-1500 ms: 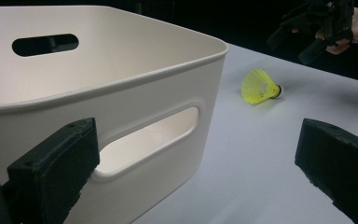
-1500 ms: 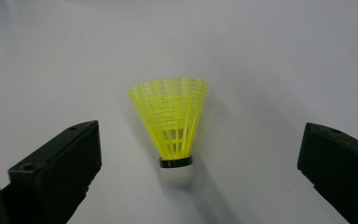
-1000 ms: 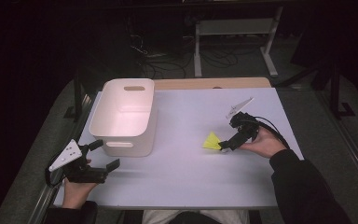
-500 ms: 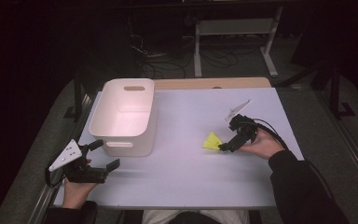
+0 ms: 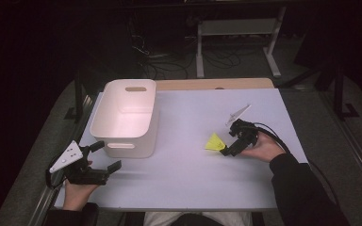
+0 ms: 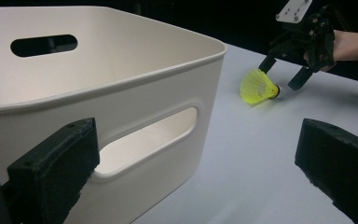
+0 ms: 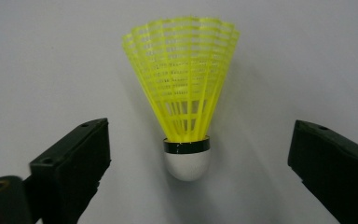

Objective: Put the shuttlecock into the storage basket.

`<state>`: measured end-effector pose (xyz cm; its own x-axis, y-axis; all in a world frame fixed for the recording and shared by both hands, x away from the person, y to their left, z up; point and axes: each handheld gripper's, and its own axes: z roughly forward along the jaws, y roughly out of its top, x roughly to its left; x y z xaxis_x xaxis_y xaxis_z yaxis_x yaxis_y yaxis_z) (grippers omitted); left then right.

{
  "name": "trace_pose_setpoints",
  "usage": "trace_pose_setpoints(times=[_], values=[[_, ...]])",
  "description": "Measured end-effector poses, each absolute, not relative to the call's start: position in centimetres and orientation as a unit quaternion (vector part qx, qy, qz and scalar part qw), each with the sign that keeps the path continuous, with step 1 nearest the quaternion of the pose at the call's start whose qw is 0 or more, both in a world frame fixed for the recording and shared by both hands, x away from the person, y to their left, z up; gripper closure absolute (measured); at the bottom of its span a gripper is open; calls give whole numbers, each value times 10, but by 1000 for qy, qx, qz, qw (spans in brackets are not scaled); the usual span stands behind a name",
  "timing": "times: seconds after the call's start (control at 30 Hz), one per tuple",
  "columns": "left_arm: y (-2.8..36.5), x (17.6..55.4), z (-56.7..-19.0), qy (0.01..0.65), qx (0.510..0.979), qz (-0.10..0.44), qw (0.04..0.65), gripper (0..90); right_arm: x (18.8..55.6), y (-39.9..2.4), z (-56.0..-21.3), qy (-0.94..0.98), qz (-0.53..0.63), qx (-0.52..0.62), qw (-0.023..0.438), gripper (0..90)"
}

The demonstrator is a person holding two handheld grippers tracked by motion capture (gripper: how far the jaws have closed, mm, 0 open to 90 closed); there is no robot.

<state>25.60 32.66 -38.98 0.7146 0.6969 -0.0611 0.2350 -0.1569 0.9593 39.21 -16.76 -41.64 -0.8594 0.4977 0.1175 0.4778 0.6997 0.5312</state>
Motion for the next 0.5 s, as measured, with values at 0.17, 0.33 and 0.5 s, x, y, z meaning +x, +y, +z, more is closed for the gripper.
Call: trace_pose_setpoints(times=[0.17,0.33,0.5], values=[[327,256,-390,318,733,204,566,0,391,-168,-419,926,277,257,14,134],[327,256,-390,317,733,203,566,0,391,-170,-423,929,270,254,6,220],[326,256,-390,317,734,203,565,0,390,-172,-426,930,272,249,-1,378]])
